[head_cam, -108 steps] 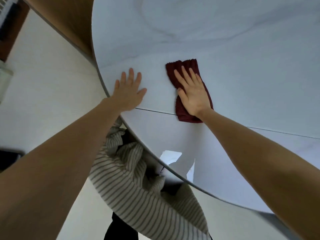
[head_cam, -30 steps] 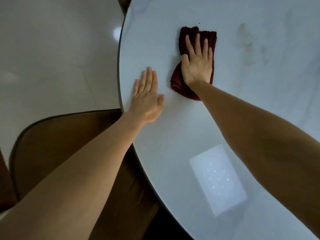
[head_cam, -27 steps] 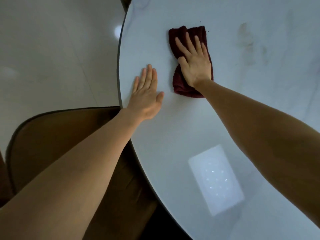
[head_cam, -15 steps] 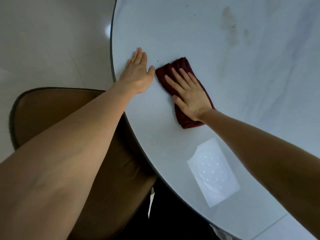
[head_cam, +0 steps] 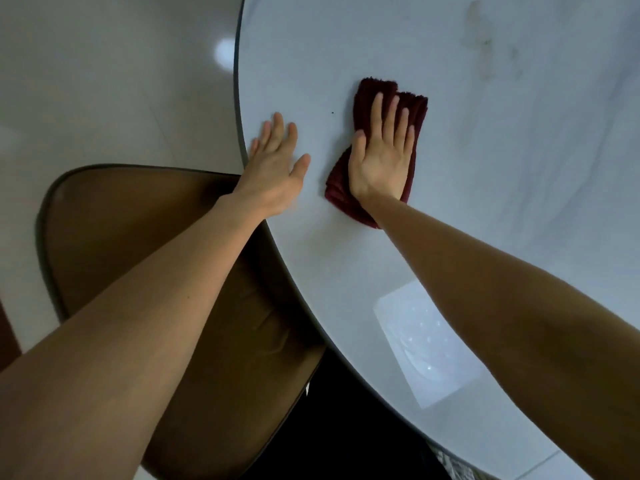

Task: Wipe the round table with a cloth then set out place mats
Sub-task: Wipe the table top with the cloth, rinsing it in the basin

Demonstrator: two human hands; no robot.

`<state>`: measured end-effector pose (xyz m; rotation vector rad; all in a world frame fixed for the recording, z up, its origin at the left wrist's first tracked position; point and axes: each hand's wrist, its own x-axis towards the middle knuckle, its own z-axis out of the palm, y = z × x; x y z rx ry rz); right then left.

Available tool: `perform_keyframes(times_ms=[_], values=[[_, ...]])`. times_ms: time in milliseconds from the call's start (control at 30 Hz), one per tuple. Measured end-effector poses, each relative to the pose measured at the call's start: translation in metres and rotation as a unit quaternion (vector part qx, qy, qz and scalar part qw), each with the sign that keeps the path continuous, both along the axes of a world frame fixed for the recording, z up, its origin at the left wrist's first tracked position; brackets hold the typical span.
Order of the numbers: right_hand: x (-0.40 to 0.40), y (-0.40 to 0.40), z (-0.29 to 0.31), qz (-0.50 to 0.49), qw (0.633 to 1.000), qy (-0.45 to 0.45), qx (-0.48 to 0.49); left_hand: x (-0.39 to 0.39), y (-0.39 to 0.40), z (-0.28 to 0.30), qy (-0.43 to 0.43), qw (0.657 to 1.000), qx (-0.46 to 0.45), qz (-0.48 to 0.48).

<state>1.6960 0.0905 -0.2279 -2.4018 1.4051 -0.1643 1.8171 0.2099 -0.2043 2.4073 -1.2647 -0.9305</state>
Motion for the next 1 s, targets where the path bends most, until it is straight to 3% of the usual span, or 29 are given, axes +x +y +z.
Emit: perform_keyframes(times_ms=[67,200,367,500,800,1000], values=[[0.034,-0.019,0.006,0.046,0.998,-0.036,0.007,0.001,0.001,-0.001,0.002,1.0,-0.017,-0.006],[0.081,-0.044,0.001,0.254,0.967,-0.024,0.004,0.005,0.002,-0.007,-0.005,1.0,-0.022,-0.011],[0.081,-0.053,-0.004,0.367,0.93,0.019,-0.004,0.009,0.008,-0.008,-0.03,0.999,-0.035,0.0],[0.059,-0.05,0.001,0.424,0.905,0.038,0.005,0.001,0.021,-0.009,-0.129,0.99,0.013,0.05],[-0.052,0.019,0.008,0.276,0.917,-0.098,0.272,-0.029,0.041,0.008,-0.111,0.989,0.093,0.012],[-0.144,0.09,0.025,0.058,0.92,-0.113,0.371,-0.085,0.082,0.014,-0.079,0.983,0.152,-0.067]])
